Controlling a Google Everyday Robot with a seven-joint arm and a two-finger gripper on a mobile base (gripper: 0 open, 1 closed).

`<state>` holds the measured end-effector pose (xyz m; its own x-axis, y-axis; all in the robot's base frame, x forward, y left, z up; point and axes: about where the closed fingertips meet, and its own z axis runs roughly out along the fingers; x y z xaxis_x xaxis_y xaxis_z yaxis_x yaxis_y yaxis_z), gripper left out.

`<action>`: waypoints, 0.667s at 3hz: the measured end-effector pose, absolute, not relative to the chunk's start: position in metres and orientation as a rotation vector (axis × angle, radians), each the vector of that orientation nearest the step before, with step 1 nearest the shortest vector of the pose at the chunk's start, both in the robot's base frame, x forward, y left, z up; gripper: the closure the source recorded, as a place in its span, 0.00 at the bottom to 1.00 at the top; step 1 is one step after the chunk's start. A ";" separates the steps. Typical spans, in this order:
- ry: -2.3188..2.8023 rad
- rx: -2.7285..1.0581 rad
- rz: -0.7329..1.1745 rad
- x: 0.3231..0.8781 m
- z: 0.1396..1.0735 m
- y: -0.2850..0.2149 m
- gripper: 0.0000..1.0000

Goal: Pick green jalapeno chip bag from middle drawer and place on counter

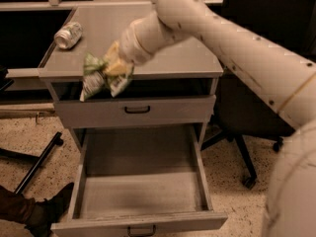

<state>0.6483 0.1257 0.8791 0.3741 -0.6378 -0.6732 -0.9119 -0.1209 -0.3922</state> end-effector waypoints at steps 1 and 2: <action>1.265 -1.852 0.293 0.690 0.934 0.140 1.00; 1.306 -1.801 0.185 0.740 0.940 0.129 1.00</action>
Offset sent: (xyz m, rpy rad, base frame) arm 0.1561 -0.0152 0.0714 -0.0543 -0.2658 -0.2129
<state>0.7395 0.1295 0.9397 0.4361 -0.6968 -0.5695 -0.8275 -0.0618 -0.5581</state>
